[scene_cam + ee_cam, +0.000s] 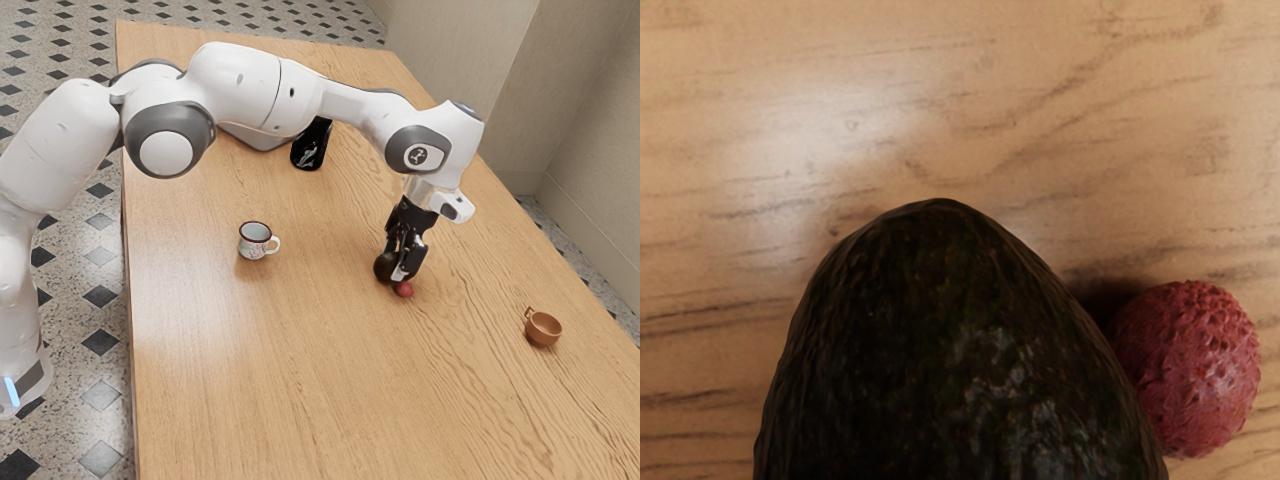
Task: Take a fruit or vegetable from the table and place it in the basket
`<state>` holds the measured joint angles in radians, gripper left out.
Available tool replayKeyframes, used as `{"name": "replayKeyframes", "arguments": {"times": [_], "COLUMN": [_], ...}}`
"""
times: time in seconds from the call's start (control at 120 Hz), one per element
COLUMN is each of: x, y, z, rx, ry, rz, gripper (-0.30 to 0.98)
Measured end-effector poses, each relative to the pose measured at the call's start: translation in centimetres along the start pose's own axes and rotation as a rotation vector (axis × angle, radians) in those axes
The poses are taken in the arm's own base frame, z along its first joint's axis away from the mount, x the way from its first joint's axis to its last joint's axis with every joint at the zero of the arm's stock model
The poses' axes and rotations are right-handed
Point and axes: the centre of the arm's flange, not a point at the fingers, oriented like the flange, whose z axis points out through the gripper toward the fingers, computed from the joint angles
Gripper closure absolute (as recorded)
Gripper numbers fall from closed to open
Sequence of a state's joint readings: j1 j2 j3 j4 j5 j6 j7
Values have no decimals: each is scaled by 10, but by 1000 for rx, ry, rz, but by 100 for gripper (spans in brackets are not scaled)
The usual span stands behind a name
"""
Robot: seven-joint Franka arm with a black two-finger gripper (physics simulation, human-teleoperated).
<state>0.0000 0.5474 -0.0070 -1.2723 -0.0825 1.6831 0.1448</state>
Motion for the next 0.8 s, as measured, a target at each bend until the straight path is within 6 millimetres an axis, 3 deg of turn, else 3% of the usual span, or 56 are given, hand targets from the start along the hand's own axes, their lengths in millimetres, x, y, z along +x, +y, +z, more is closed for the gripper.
{"name": "replayKeyframes", "arguments": {"times": [0.067,0.192,0.367,0.467,0.575,0.675,0.8], "x": [0,-1,-3,-8,-19,-54,-120], "y": [0,-1,-1,3,2,-43,-146], "z": [0,1,-5,-28,-71,-128,-177], "rx": [0,5,13,23,35,59,93], "ry": [-1,-5,2,33,81,139,177], "rz": [-1,-3,-3,3,2,-70,-237], "gripper": [22,38,39,40,41,49,45]}}
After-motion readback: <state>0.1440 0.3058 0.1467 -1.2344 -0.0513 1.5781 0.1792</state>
